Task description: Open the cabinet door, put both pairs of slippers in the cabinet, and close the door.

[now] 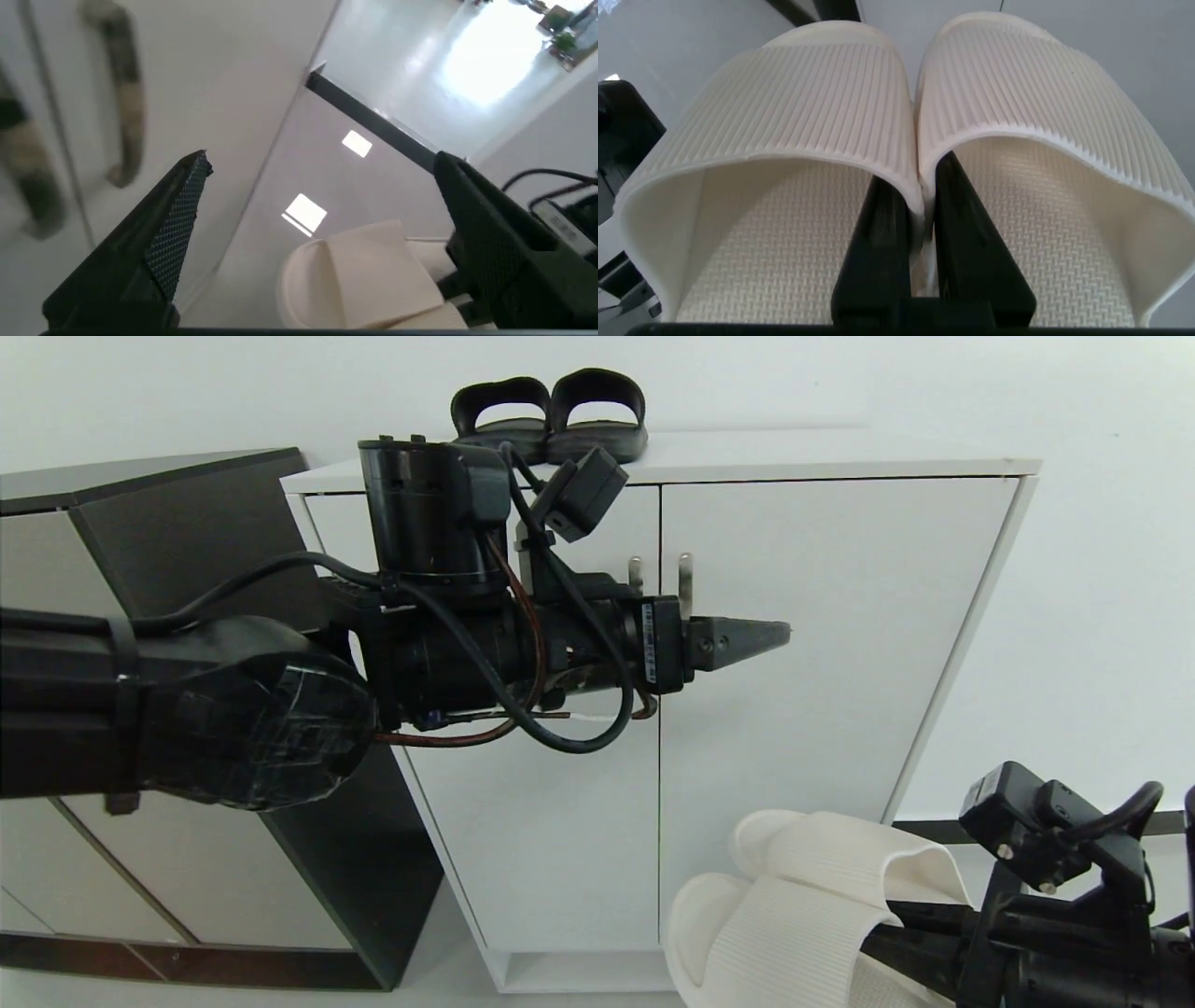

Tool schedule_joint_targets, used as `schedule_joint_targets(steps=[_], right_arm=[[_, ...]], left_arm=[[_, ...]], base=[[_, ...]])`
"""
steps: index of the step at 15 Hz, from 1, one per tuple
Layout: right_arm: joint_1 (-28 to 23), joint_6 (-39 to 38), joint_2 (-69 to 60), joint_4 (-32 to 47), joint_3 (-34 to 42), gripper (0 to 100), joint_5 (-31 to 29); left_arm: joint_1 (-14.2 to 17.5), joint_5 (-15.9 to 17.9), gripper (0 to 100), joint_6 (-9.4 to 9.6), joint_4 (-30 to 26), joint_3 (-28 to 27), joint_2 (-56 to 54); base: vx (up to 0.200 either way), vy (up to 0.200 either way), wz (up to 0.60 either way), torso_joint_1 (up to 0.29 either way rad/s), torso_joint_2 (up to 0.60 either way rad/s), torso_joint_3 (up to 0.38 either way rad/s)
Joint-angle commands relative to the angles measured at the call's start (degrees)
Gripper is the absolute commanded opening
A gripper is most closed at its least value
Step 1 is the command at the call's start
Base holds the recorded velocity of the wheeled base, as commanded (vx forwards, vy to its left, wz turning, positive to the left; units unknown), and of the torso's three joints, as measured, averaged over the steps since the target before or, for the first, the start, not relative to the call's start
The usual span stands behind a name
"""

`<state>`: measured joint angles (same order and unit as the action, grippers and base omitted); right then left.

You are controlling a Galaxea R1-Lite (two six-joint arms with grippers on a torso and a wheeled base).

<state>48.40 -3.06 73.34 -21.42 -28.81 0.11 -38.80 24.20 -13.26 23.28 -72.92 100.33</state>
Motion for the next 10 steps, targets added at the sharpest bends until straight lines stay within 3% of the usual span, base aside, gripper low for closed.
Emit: schedule_joint_targets(steps=[1,7,10], right_arm=[[0.03,-0.02,0.05,-0.03,-0.02,0,0.07],[0.03,-0.02,0.4,-0.03,-0.02,0,0.68],[0.03,-0.02,0.14,-0.03,0.07,0,0.68]], left_arm=[[1.19,-0.2,100,-0.01,0.01,-0.82,0.83],[2.5,-5.48,100,0.26,0.36,-3.45,4.44],[2.5,-6.18,100,0.26,2.73,-5.12,6.63]], base=[[0.0,0.0,0.0,0.0,0.0,0.0],[0.0,0.0,0.0,0.0,0.0,0.0],[0.0,0.0,0.0,0.0,0.0,0.0]])
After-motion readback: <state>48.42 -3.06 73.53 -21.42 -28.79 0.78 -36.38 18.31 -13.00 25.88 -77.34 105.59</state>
